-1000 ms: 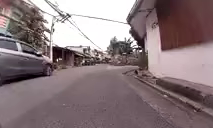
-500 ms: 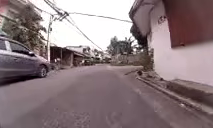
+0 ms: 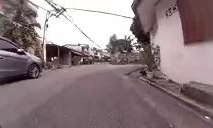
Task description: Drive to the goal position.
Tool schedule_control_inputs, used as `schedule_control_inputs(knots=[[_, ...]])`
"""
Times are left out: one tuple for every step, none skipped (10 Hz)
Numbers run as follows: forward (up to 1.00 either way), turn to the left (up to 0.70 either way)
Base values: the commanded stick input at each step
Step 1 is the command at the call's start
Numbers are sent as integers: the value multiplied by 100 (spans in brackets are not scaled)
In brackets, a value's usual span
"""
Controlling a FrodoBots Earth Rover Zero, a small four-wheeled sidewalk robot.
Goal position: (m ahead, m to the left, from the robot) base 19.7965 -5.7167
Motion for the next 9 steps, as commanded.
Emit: schedule_control_inputs(knots=[[100, 0], [100, 0], [100, 0], [100, 0], [100, 0], [100, 0], [100, 0], [100, 0], [100, 0]])
